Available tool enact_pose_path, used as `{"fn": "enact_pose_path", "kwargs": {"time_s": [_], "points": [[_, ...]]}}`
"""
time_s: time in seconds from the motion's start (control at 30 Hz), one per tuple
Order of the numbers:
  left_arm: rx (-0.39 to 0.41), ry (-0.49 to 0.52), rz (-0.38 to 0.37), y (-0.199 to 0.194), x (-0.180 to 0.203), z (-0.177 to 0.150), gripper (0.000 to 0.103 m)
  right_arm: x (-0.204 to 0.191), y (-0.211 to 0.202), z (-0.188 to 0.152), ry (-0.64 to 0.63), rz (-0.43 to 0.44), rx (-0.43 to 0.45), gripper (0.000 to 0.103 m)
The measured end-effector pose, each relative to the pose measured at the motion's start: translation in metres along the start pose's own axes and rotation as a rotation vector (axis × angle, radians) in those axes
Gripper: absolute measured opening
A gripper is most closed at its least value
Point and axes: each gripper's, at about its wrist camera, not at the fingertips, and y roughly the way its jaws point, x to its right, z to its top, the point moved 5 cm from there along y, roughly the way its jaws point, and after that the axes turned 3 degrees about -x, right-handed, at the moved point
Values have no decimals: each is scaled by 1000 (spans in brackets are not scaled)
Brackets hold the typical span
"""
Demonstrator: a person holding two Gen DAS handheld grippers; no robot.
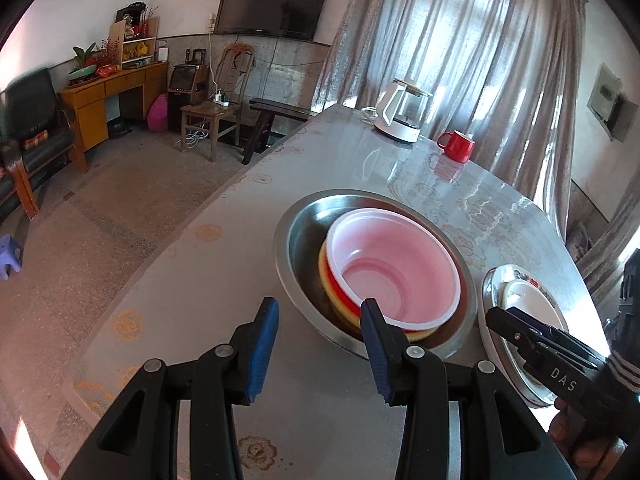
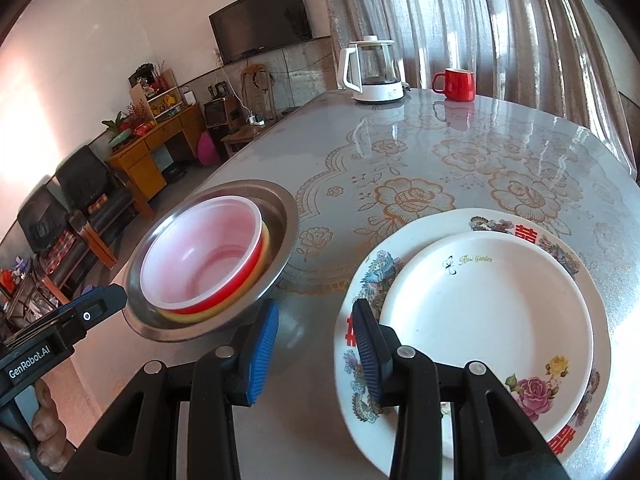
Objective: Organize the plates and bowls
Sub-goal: 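Grasp the steel bowl rim with the left gripper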
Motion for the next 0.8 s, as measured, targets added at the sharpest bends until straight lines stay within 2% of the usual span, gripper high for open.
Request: {"fn": "enact_pose_path", "kwargs": {"time_s": [0.17, 0.27, 0.37, 0.57, 0.67, 0.8], "points": [[-13, -61, 29, 12, -22, 13, 43, 0, 5, 13, -13, -7, 8, 38], [-1, -65, 13, 13, -23, 20, 43, -2, 8, 23, -21, -6, 13, 38], [1, -46, 22, 18, -22, 25, 43, -6, 15, 31, -28, 9, 3, 33], [-16, 14, 58, 34, -19, 28, 42, -18, 33, 38, -103, -16, -47, 25], [-50, 24, 59, 45, -21, 28, 35, -25, 42, 38, -145, -25, -85, 24], [-76, 11, 25, 54, -24, 27, 32, -31, 52, 36, -165, -17, -120, 21]]}}
